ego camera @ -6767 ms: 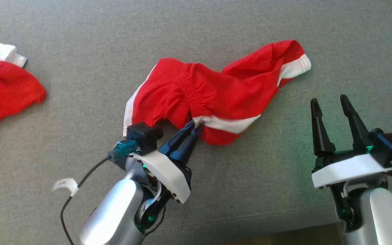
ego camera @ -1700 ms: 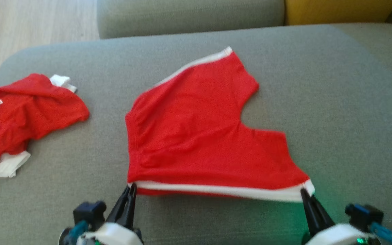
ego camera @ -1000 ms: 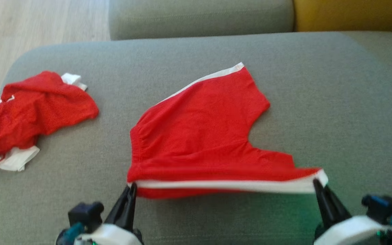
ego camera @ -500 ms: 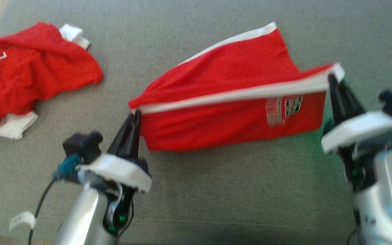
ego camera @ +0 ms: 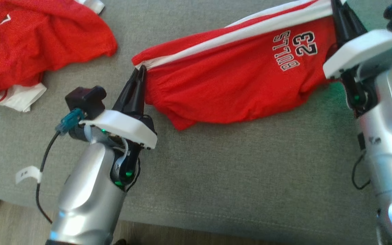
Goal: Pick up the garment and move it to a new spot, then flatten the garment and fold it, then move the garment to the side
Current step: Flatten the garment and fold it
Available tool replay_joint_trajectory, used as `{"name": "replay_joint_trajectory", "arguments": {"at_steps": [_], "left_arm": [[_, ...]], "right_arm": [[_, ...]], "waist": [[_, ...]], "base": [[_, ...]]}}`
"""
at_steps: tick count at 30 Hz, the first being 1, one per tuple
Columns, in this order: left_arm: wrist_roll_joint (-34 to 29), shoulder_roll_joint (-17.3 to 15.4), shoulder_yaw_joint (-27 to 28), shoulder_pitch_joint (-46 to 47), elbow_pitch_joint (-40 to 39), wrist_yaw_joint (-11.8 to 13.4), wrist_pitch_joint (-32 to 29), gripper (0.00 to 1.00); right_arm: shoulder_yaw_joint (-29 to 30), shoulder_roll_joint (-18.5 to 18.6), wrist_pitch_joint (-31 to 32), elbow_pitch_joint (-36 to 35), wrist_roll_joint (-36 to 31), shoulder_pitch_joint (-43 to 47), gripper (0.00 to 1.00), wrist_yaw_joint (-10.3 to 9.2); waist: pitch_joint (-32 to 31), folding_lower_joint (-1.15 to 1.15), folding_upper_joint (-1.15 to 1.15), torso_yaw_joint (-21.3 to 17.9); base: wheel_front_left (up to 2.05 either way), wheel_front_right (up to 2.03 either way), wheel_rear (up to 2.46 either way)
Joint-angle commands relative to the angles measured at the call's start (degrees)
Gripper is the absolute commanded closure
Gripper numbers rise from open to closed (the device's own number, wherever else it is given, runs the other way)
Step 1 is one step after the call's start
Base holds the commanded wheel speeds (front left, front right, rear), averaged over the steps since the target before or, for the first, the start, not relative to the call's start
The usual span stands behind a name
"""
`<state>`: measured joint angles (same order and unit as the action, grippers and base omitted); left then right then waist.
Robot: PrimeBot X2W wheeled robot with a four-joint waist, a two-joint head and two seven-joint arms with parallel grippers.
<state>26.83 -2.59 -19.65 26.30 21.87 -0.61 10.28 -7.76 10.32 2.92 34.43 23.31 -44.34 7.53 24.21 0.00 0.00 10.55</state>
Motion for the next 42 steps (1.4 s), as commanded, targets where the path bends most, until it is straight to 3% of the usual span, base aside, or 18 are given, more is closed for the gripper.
{"name": "replay_joint_trajectory", "arguments": {"at_steps": [1,3,4,5,6,7,13,19,25,31,42], "left_arm": [[0.54,-0.73,1.73,2.15,-0.32,-0.22,1.04,1.00],[1.12,-0.61,1.24,3.40,1.59,-0.65,1.50,1.00],[1.46,-0.56,0.99,3.87,2.39,-0.90,1.74,0.65],[1.79,-0.52,0.79,4.22,3.04,-1.07,2.04,0.13],[2.00,-0.48,0.61,4.43,3.57,-1.13,2.36,0.00],[2.10,-0.46,0.43,4.50,3.99,-1.13,2.69,0.00],[-0.59,-0.50,1.81,2.47,2.30,1.11,4.58,0.00],[-7.84,-1.24,6.45,-3.15,-8.51,3.99,4.70,0.00],[-11.49,-2.45,9.30,-7.77,-13.65,3.44,4.71,0.00],[-13.66,-3.84,11.69,-13.72,-16.41,2.01,4.71,0.00],[-15.77,-4.53,12.48,-22.51,-17.95,1.83,4.72,0.00]], "right_arm": [[-1.47,0.43,-1.14,0.06,0.81,-2.07,1.00,-0.04],[-3.03,0.49,-2.37,3.07,1.35,-3.85,1.00,-0.04],[-3.64,0.52,-3.13,4.41,1.54,-4.46,0.81,-0.04],[-4.34,0.52,-4.07,5.51,1.62,-4.91,0.58,-0.04],[-5.18,0.48,-5.09,6.37,1.72,-5.18,0.10,-0.04],[-5.85,0.52,-6.24,7.14,1.76,-5.33,0.00,-0.04],[-8.81,0.69,-13.93,9.31,1.16,-3.68,0.00,-0.04],[-8.10,0.28,-17.45,5.18,-2.44,0.58,0.00,-0.04],[-5.19,-1.53,-17.87,-3.71,-7.77,6.75,0.00,-0.04],[-2.24,-4.48,-17.90,-14.95,-12.43,18.67,0.00,-0.04],[1.17,-6.66,-14.11,-25.55,-14.74,33.52,0.00,-0.04]], "waist": [[0.94,0.00,0.00,0.64],[1.38,0.00,0.00,0.83],[1.48,0.00,0.00,0.89],[1.51,0.00,0.00,0.92],[1.48,0.00,0.00,0.89],[1.43,0.00,0.00,0.81],[-0.67,0.00,0.00,-0.49],[-3.18,0.00,0.00,-2.58],[-5.56,0.00,0.00,-4.30],[-9.90,0.00,0.00,-6.20],[-15.98,0.00,0.00,-8.52]], "base": [[0.00,0.00,0.00],[0.00,0.00,0.00],[0.00,0.00,0.00],[0.00,0.00,0.00],[0.00,0.00,0.00],[0.00,0.00,0.00],[0.00,0.00,0.00],[0.00,0.00,0.00],[0.00,0.00,0.00],[0.00,0.00,0.00],[0.00,0.00,0.00]]}}
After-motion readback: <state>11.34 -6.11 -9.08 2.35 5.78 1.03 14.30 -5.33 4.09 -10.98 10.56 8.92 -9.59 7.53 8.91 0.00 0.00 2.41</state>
